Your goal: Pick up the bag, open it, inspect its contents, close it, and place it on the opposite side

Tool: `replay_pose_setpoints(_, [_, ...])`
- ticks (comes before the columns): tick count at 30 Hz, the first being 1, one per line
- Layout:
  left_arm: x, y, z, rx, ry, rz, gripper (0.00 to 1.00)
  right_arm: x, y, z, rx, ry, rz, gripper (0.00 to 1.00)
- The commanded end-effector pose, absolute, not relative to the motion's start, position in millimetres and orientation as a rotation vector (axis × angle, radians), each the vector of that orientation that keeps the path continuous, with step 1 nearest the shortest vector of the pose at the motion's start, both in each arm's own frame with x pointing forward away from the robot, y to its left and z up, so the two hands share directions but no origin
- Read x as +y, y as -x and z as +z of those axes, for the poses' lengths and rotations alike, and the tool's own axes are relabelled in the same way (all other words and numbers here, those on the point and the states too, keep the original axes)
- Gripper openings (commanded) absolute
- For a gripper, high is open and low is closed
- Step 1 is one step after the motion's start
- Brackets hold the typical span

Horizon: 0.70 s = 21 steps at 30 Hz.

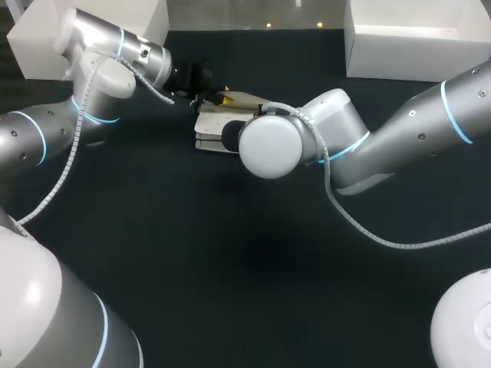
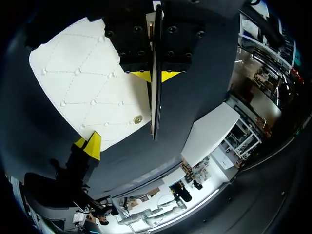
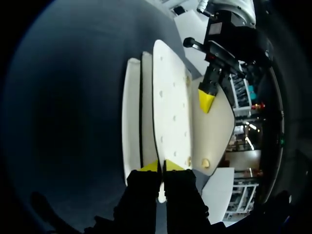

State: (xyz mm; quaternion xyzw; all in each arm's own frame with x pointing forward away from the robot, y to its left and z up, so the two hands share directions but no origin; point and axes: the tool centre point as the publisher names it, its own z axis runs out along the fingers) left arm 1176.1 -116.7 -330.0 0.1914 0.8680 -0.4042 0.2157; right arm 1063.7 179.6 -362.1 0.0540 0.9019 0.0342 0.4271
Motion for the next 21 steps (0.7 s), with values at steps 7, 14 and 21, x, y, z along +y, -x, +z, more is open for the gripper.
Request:
replay_pose_setpoints(7, [-117, -1162, -339, 2.306, -0.629, -1.107, 0.00, 179, -1060, -362, 2.245, -0.145, 0.091, 0.00])
replay_pose_setpoints(14, [-116, -1158, -348, 2.282, -0.671, -1.069, 0.00, 179, -1060, -362, 2.245, -0.145, 0.091, 0.00])
replay_pose_setpoints(21, [-113, -1157, -331, 2.299, -0.633, -1.059, 0.50, 179, -1060, -362, 2.245, -0.145, 0.091, 0.00])
